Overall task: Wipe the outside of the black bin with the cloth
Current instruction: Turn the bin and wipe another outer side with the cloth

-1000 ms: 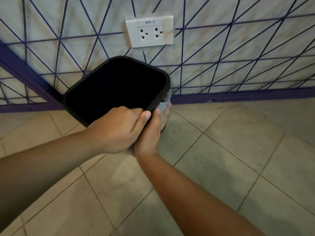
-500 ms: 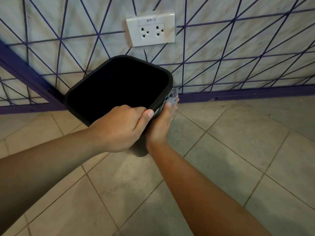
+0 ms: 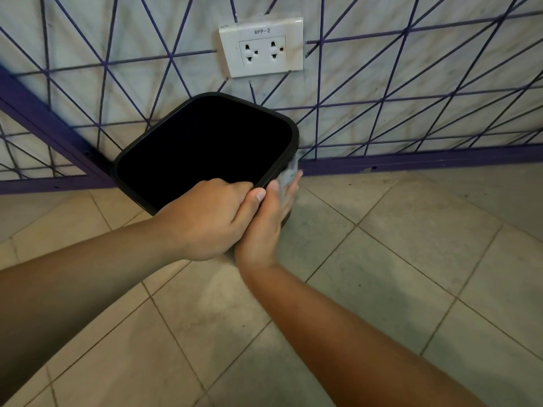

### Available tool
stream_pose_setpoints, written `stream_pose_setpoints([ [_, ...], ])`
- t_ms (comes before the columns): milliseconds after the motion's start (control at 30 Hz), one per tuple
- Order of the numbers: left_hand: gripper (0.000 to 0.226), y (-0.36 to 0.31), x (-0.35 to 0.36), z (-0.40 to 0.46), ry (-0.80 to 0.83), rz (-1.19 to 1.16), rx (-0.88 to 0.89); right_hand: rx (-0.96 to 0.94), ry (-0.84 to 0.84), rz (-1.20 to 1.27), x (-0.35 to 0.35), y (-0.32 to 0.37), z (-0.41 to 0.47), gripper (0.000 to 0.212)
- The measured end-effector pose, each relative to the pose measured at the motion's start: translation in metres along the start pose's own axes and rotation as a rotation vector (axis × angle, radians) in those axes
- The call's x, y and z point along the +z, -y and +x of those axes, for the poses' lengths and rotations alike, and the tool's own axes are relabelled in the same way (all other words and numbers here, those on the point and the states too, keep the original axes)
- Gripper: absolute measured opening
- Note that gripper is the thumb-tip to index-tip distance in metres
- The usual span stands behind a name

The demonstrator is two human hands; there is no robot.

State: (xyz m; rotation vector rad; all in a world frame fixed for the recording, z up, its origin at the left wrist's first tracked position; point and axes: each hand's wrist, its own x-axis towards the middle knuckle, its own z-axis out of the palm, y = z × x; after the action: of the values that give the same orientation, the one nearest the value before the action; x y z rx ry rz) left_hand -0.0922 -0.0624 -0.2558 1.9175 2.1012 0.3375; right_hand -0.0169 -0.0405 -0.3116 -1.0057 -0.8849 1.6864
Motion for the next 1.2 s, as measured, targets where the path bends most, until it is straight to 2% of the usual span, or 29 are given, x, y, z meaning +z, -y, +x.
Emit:
stream_pose_setpoints([
  [67,0.051,0.000,0.000,0.001,0.003,-0.014,0.001,-0.016,0.011,-0.007,-0.001,-0.007,0.000,0.080],
  [133,0.046,-0.003,0.000,0.000,-0.003,-0.001,-0.006,0.040,-0.087,-0.002,-0.007,-0.010,0.034,0.068],
  [233,0.039,-0.005,0.000,-0.003,-0.003,-0.021,-0.025,0.086,-0.116,0.029,-0.008,-0.002,0.055,0.071],
  [367,0.045,-0.004,-0.004,-0.001,0.030,-0.107,-0.030,-0.044,0.054,0.055,0.002,0.000,0.002,0.106],
  [467,0.038,-0.006,-0.003,0.000,0.012,-0.049,-0.018,0.019,-0.037,0.049,-0.005,-0.019,0.039,0.112],
  [533,0.037,-0.007,-0.002,-0.001,0.012,-0.018,-0.020,0.045,-0.074,0.070,-0.005,-0.012,0.048,0.110],
  [633,0.039,-0.005,-0.003,-0.001,0.019,-0.047,-0.016,-0.011,0.000,0.079,0.000,-0.007,0.015,0.096],
  [700,0.042,-0.004,-0.002,0.000,0.011,-0.031,-0.003,-0.002,0.071,0.112,-0.001,-0.026,0.013,0.112],
  [767,0.040,-0.004,-0.001,0.001,0.002,0.035,0.006,0.063,0.022,0.169,-0.010,-0.060,0.050,0.137],
  [800,0.039,-0.003,-0.001,0.000,-0.001,0.074,0.012,0.101,-0.007,0.185,-0.013,-0.066,0.066,0.139],
  [900,0.051,-0.002,0.000,-0.001,-0.011,0.125,0.018,0.112,-0.003,0.131,-0.009,-0.040,0.051,0.115],
  [967,0.053,-0.001,0.001,0.000,-0.004,0.119,0.005,0.042,0.047,0.081,-0.005,-0.034,0.021,0.108],
  [1033,0.042,-0.003,0.000,0.001,0.004,0.113,-0.007,0.022,0.054,0.060,-0.009,-0.049,0.014,0.111],
  [1100,0.037,-0.005,-0.001,0.001,-0.007,0.115,0.003,0.114,-0.079,0.113,-0.014,-0.069,0.043,0.122],
  [1200,0.036,-0.002,-0.001,-0.002,-0.017,0.104,0.006,0.163,-0.126,0.097,-0.008,-0.052,0.051,0.117],
])
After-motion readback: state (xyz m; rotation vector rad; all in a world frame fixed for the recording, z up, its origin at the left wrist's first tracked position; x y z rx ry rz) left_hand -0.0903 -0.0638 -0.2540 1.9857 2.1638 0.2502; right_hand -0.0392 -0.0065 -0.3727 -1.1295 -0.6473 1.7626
